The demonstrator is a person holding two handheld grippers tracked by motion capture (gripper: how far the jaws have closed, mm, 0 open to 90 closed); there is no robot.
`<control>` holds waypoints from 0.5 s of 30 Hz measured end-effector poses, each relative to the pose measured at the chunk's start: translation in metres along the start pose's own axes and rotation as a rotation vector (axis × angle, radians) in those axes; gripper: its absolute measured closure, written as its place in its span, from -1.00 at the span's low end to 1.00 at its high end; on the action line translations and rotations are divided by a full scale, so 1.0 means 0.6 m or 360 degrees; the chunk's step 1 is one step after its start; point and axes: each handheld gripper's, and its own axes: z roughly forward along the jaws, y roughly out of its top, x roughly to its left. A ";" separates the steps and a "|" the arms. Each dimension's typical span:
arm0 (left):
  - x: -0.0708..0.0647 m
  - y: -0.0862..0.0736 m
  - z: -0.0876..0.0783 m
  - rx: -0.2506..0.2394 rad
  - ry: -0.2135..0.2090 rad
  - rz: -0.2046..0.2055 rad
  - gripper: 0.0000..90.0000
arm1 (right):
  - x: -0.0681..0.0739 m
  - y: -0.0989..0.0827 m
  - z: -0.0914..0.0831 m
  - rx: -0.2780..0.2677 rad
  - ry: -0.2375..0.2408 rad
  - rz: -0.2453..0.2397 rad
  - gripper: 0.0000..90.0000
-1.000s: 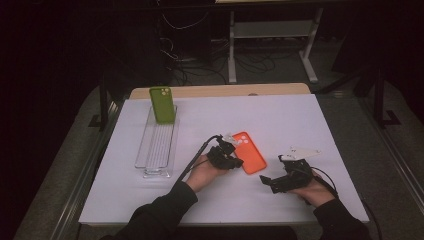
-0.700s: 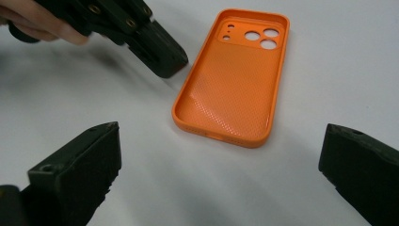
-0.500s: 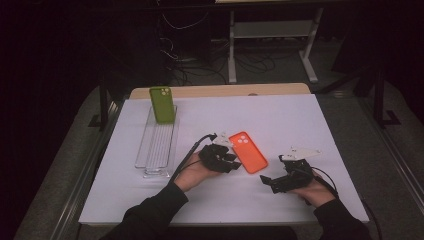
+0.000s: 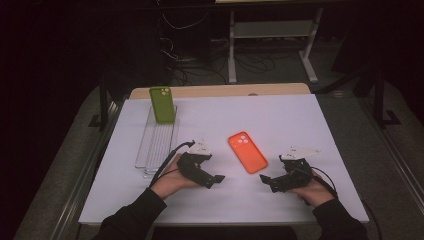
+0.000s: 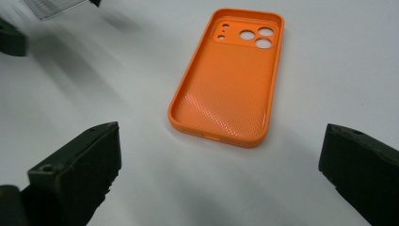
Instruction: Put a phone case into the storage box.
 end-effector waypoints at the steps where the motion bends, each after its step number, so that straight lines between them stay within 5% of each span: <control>1: 0.000 -0.002 -0.001 -0.0011 0.0007 -0.0006 -0.97 | 0.000 0.001 0.001 0.0000 -0.0002 -0.0001 -1.00; 15: 0.003 -0.005 -0.012 -0.0064 0.0011 0.0008 -1.00 | 0.006 0.019 0.001 0.0030 -0.0053 0.0034 -1.00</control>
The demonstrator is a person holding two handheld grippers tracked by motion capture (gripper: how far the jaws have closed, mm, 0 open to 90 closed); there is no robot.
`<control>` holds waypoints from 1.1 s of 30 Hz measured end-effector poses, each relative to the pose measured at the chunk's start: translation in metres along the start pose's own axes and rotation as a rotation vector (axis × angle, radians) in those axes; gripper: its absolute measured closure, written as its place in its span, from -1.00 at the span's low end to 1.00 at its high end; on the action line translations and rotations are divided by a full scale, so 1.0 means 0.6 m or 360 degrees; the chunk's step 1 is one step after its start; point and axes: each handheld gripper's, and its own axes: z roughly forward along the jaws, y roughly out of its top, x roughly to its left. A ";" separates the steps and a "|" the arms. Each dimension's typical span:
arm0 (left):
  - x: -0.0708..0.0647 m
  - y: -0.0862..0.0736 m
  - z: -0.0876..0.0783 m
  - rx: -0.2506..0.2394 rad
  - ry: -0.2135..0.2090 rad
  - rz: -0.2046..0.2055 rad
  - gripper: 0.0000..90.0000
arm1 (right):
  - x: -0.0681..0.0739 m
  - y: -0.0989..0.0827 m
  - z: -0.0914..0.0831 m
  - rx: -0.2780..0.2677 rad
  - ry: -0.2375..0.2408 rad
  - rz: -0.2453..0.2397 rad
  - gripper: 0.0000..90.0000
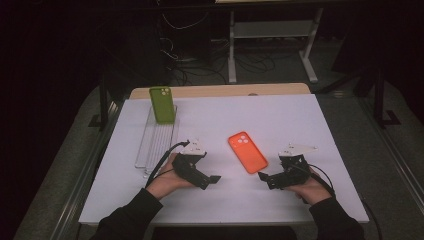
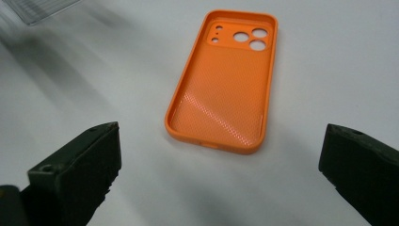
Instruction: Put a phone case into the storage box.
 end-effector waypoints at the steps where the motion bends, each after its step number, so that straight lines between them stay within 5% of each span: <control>1: 0.000 0.000 0.000 0.0001 -0.0001 0.0002 -1.00 | 0.000 0.003 -0.001 -0.0002 -0.0004 0.0003 -1.00; 15: -0.002 0.001 0.002 0.0018 -0.0006 0.0035 -1.00 | 0.002 0.050 0.022 0.0097 -0.0053 0.0036 -1.00; 24: 0.000 0.001 -0.002 -0.0013 0.0001 0.0000 -1.00 | 0.009 0.108 0.051 0.0068 -0.0067 0.0001 -1.00; 33: -0.001 0.001 -0.002 -0.0010 0.0007 -0.0008 -1.00 | 0.005 0.157 0.062 0.0025 -0.0120 0.0048 -1.00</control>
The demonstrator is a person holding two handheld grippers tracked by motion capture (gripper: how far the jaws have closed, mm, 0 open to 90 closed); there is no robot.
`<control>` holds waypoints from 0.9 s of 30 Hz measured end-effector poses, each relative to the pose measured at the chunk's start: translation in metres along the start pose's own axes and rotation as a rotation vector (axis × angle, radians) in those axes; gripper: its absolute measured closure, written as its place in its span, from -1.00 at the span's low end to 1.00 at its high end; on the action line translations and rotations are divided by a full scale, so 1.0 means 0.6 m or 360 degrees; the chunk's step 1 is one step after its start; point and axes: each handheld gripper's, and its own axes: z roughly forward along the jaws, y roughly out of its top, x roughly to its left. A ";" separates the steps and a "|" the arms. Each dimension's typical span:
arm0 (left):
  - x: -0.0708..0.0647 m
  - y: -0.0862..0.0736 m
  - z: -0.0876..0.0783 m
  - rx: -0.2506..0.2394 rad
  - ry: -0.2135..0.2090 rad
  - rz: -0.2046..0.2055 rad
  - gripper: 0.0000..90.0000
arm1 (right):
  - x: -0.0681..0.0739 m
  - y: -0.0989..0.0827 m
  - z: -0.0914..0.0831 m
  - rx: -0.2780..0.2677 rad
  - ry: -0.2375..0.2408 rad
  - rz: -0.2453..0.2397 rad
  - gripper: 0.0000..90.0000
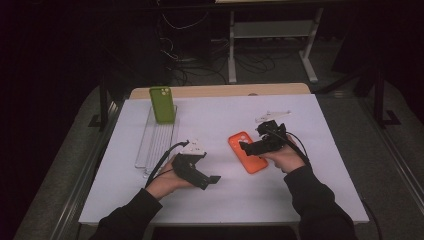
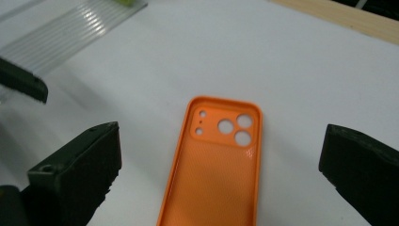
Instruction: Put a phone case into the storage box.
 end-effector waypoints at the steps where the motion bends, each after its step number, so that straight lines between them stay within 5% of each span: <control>1: 0.001 0.000 0.000 -0.0003 -0.0001 0.0012 -1.00 | 0.000 0.004 0.001 -0.0004 -0.0013 0.0008 -1.00; 10: 0.001 -0.001 0.000 -0.0002 0.0002 0.0001 -1.00 | -0.006 0.020 0.007 -0.0030 -0.0063 0.0074 -1.00; 27: 0.000 -0.002 0.001 -0.0003 0.0001 -0.0011 -1.00 | 0.000 0.001 0.042 0.0179 -0.0114 0.0084 -1.00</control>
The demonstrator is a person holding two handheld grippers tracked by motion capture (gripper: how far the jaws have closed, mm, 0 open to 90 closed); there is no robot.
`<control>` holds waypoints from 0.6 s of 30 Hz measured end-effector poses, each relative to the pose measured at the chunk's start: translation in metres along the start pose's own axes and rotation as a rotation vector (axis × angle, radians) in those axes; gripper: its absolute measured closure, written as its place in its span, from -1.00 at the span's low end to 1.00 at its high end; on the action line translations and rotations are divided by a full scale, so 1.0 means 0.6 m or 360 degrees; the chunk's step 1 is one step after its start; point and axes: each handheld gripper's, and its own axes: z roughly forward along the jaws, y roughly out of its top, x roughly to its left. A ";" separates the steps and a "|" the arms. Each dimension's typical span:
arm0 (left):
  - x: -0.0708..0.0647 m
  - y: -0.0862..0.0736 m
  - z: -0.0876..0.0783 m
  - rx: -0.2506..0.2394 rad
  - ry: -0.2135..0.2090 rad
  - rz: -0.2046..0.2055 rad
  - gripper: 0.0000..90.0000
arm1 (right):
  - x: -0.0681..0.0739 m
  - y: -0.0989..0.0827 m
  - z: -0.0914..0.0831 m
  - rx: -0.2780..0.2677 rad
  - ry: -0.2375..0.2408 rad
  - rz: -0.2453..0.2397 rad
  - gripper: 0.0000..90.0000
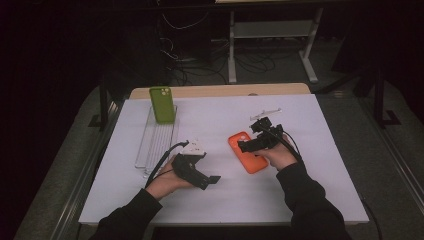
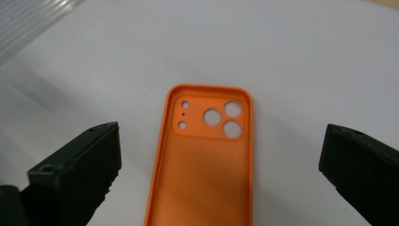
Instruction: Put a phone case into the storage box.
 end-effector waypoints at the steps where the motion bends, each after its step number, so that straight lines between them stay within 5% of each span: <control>1: 0.000 0.000 0.000 0.0000 0.0001 0.0003 -1.00 | 0.001 -0.002 0.003 0.0014 0.0001 0.0011 -1.00; 18: -0.002 -0.001 0.001 0.0026 0.0000 0.0008 -1.00 | 0.009 -0.039 0.043 0.0213 -0.0033 -0.0009 -1.00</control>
